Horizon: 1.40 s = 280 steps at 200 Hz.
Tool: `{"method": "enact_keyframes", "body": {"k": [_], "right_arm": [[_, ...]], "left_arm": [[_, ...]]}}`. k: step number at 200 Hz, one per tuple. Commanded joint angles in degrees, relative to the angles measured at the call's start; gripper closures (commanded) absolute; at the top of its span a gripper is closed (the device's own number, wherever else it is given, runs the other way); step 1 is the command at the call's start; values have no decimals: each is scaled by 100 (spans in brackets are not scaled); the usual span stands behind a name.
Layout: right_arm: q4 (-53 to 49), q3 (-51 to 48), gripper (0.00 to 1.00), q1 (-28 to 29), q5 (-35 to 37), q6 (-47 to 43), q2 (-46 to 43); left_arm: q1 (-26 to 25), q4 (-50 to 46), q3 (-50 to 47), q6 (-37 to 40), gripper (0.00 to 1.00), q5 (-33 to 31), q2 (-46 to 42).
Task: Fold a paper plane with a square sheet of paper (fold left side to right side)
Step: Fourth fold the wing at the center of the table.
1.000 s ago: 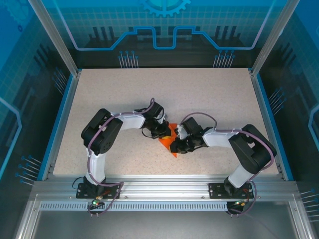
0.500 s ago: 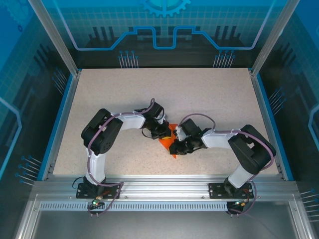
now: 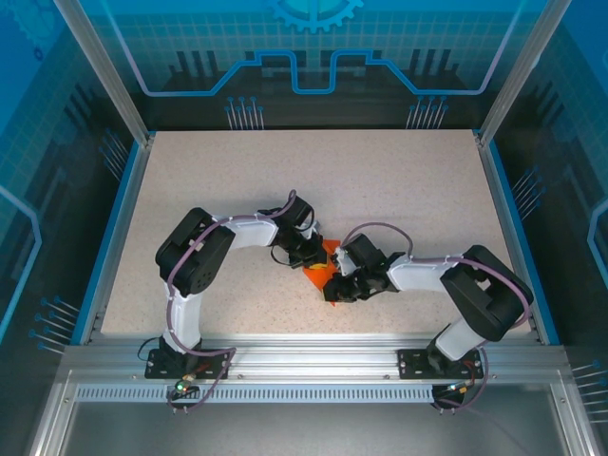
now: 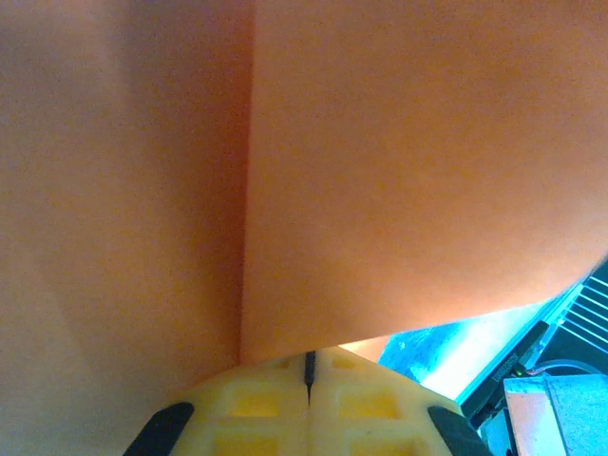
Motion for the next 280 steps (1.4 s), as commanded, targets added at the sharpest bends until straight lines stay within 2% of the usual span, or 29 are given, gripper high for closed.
{"method": "enact_keyframes", "body": {"k": [1, 96, 126, 174, 239, 280], "right_arm": [[-811, -288, 84, 231, -160, 126, -40], [-1181, -392, 84, 252, -81, 56, -291], [-1288, -286, 86, 231, -139, 3, -639], [-622, -145, 89, -308, -375, 292, -1374], [-21, 443, 93, -508, 51, 607, -374], [-121, 499, 94, -509, 193, 585, 263]], "left_arm": [[25, -503, -156, 24, 100, -660, 222], [32, -497, -171, 6, 100, -666, 213], [21, -468, -175, -20, 100, -625, 205], [15, -415, -197, -62, 100, -598, 178], [6, -400, -192, -64, 100, -567, 165], [3, -409, -179, -58, 100, -563, 143]]}}
